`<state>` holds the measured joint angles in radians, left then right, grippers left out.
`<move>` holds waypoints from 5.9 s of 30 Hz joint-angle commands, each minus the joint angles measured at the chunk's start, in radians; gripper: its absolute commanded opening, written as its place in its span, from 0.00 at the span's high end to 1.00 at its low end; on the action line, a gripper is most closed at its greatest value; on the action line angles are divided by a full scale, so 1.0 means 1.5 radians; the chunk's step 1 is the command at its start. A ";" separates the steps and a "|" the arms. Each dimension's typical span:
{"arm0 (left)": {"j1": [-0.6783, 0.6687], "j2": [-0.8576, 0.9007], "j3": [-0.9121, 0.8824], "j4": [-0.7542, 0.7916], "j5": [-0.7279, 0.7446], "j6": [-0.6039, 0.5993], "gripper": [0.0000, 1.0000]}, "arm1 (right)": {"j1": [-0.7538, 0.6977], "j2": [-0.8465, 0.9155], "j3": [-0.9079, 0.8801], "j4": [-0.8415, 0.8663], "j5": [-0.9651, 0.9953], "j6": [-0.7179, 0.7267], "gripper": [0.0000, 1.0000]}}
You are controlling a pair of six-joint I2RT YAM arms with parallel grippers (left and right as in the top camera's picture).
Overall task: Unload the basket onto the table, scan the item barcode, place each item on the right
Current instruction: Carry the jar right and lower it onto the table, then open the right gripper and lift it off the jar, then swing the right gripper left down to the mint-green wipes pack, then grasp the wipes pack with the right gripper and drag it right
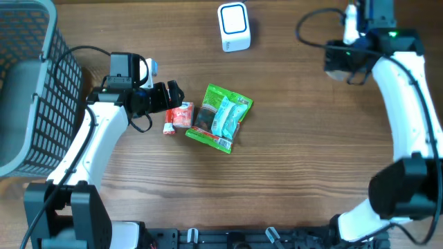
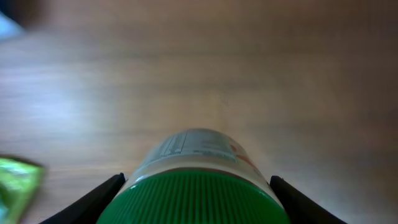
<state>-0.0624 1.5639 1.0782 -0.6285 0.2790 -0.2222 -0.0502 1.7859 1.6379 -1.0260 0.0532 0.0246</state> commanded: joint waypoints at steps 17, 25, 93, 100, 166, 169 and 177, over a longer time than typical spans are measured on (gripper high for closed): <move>0.006 -0.007 0.009 0.002 0.006 0.001 0.00 | -0.145 0.081 -0.158 0.104 0.002 0.003 0.85; 0.006 -0.007 0.009 0.002 0.006 0.001 0.00 | -0.145 0.081 -0.160 0.085 -0.001 0.004 0.73; 0.006 -0.007 0.009 0.002 0.006 0.001 0.00 | 0.359 0.045 -0.347 0.415 -0.284 0.358 0.32; 0.006 -0.007 0.009 0.002 0.006 0.001 0.00 | 0.359 0.045 -0.347 0.397 -0.248 0.369 0.43; 0.006 -0.007 0.009 0.002 0.006 0.001 0.00 | 0.136 -0.102 -0.412 0.331 -0.240 0.175 0.96; 0.006 -0.007 0.009 0.002 0.006 0.001 0.00 | 0.135 -0.082 -0.445 0.362 -0.218 0.175 0.96; 0.006 -0.007 0.009 0.002 0.006 0.001 0.00 | 0.125 -0.078 -0.453 0.363 -0.170 0.157 0.23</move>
<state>-0.0624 1.5639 1.0782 -0.6289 0.2790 -0.2222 0.1513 1.6871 0.9325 -0.4721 -0.2485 0.2989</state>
